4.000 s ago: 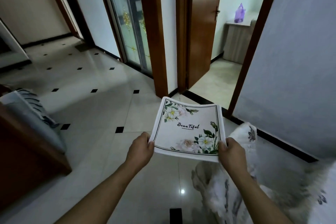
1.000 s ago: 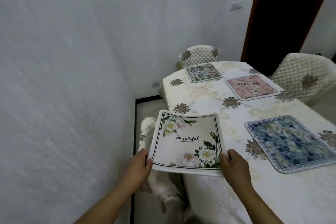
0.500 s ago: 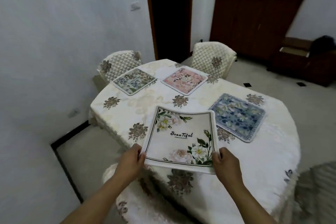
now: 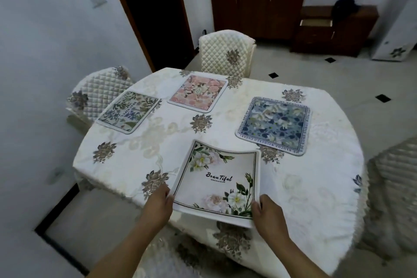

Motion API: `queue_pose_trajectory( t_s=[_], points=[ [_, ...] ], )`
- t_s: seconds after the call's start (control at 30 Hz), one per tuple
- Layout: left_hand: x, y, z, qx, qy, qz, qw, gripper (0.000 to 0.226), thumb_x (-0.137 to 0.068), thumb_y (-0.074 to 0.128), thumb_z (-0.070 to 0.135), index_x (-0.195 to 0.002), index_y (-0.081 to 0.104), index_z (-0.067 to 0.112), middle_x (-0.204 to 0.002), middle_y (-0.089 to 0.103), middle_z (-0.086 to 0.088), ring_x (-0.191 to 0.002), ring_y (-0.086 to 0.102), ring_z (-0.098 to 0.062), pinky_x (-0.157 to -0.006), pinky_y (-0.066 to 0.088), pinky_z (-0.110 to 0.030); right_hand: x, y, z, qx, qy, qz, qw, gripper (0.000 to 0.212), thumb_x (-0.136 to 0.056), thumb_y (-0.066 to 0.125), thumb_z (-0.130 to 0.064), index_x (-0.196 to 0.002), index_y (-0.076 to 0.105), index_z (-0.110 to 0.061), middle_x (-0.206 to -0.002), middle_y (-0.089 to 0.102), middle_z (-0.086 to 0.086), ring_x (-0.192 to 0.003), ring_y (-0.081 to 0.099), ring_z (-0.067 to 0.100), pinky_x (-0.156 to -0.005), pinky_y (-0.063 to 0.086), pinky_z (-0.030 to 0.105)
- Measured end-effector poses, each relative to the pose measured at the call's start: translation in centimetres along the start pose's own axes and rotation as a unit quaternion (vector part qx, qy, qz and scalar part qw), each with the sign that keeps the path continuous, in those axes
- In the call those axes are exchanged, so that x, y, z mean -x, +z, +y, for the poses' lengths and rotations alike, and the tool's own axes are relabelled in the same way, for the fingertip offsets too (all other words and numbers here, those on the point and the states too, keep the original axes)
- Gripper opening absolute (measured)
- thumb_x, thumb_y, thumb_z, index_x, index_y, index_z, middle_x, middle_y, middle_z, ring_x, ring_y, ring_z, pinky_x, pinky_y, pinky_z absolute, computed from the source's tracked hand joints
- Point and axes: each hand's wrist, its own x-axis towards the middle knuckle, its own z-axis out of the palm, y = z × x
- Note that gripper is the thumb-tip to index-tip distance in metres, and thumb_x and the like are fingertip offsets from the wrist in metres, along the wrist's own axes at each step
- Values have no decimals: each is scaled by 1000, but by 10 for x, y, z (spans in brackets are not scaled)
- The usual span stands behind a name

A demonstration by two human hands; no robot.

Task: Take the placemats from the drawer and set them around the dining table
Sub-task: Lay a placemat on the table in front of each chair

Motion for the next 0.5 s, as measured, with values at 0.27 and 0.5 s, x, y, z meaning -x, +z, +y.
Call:
queue_pose_trajectory(
  t_s=[0.27, 0.5],
  points=[
    [-60, 46, -60, -5, 28, -86, 996, 26, -89, 57, 8, -71, 40, 15, -65, 42, 2, -64, 44, -23, -59, 27, -33, 2, 68, 14, 48, 98, 21, 994, 34, -98, 46, -36, -69, 33, -24, -62, 46, -2, -58, 47, 16, -52, 33, 34],
    [-84, 64, -98, -10, 43, -168, 985, 21, -92, 56, 19, -77, 42, 15, -70, 46, 2, -70, 48, -23, -62, 30, -33, 16, 105, 5, 90, 198, 72, 973, 31, -98, 45, -39, -76, 42, -17, -66, 50, -1, -65, 53, 24, -57, 40, 34]
  ],
)
